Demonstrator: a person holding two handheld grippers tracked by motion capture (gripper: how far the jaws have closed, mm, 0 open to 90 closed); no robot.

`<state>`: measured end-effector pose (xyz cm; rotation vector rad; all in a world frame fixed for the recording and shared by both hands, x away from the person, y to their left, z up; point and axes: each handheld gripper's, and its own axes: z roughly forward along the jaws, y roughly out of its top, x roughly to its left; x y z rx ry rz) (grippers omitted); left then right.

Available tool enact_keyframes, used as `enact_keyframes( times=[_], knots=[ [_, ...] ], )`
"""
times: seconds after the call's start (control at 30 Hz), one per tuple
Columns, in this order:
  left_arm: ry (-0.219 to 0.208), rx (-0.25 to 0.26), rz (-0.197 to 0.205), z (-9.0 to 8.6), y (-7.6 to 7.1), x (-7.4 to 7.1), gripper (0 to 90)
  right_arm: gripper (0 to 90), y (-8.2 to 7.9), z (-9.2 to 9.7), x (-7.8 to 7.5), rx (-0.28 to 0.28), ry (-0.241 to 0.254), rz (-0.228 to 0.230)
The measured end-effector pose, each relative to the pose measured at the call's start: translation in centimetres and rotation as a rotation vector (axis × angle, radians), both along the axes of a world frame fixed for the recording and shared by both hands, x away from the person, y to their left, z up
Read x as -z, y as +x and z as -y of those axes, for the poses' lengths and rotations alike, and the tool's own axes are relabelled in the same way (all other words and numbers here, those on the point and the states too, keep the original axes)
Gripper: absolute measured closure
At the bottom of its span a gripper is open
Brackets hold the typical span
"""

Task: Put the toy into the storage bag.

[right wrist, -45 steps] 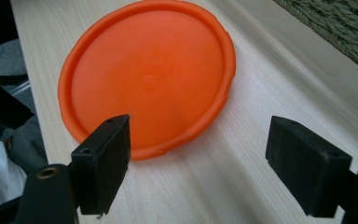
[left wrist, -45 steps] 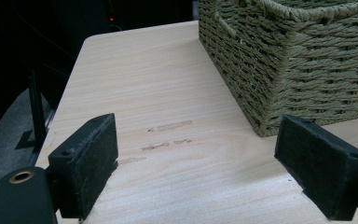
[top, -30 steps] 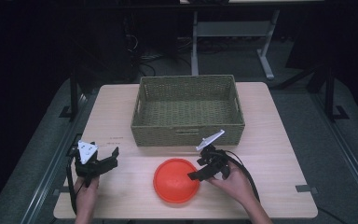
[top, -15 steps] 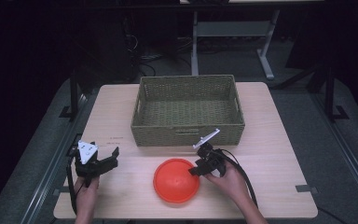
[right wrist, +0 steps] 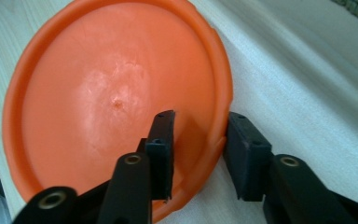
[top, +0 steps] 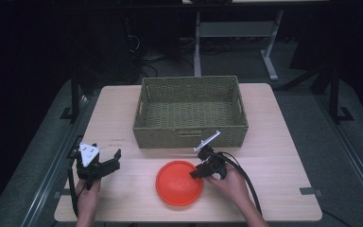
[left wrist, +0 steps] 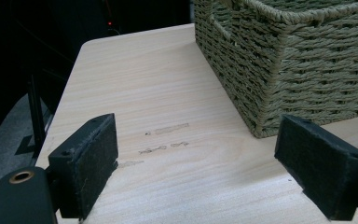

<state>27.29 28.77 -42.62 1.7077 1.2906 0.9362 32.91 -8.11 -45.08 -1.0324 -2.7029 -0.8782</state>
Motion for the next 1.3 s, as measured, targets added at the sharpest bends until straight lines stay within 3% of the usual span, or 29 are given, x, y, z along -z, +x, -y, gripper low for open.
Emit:
enact_keyframes(
  times=[0.23, 0.37, 0.57, 0.8, 0.97, 1.3],
  knots=[
    [0.004, 0.000, 0.000, 0.0, 0.0, 0.0, 12.8, 75.0, -0.1, 0.4, -0.9, 0.002, 0.019, 0.015],
    [0.005, 0.000, 0.001, 0.0, 0.0, 0.0, 12.8, 79.6, -0.1, 0.7, -1.5, 0.006, 0.061, 0.004],
    [0.008, 0.002, 0.000, 0.0, 0.0, 0.0, 12.7, 81.0, -0.4, 0.3, -2.6, -0.012, 0.042, 0.024],
    [0.008, 0.002, 0.000, 0.1, 0.0, 0.0, 12.7, 82.0, -0.6, 0.4, -3.7, -0.027, 0.076, 0.021],
    [0.006, 0.002, 0.003, 0.1, 0.0, 0.0, 12.7, 82.1, -1.1, 0.7, -5.0, -0.033, 0.085, 0.062],
    [0.007, -0.001, 0.005, 0.1, 0.0, 0.0, 12.8, 82.3, -1.4, 1.7, -7.1, -0.027, 0.074, 0.100]
  ],
)
